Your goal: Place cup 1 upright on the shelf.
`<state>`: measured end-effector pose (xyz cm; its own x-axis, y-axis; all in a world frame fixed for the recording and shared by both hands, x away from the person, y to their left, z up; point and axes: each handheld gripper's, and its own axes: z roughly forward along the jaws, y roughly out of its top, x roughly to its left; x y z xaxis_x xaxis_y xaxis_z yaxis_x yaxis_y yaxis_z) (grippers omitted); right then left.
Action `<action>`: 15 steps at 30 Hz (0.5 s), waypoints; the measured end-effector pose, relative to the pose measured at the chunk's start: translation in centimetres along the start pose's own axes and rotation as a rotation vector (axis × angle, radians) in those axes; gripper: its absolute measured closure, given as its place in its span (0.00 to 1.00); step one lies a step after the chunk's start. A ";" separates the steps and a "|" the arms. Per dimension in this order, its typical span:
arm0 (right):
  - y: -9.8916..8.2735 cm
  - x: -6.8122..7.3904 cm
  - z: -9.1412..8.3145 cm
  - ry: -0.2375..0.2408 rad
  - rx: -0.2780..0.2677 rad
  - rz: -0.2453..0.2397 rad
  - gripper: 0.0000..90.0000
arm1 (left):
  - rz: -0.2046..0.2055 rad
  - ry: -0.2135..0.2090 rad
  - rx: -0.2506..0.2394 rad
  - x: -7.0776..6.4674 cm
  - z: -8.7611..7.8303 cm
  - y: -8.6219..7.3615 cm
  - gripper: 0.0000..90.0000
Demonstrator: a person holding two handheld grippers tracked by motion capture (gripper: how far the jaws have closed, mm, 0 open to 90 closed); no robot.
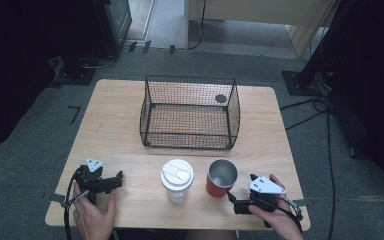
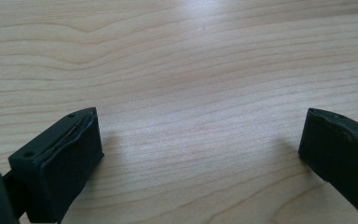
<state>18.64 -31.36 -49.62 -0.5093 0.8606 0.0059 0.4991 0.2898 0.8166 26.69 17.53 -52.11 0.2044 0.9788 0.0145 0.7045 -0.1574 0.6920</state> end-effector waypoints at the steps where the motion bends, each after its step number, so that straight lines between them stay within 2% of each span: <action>1: 0.1 0.1 0.0 0.006 -0.002 -0.004 0.00 | 0.000 0.000 0.000 0.0 0.0 0.0 0.00; 8: 0.7 1.4 0.4 0.055 -0.024 -0.015 0.00 | 0.001 0.000 0.001 0.0 0.0 0.0 0.00; 11: 1.0 2.0 0.6 0.058 -0.033 -0.025 0.00 | 0.000 0.000 0.000 0.0 0.0 0.0 0.00; 15: 1.3 2.7 1.1 0.068 -0.061 0.000 0.01 | 0.001 0.000 0.000 0.0 0.0 0.0 0.00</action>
<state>18.66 -28.18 -49.14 -0.5567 0.8296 0.0430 0.4567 0.2624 0.8500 26.69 17.53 -52.11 0.2050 0.9786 0.0149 0.7045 -0.1581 0.6919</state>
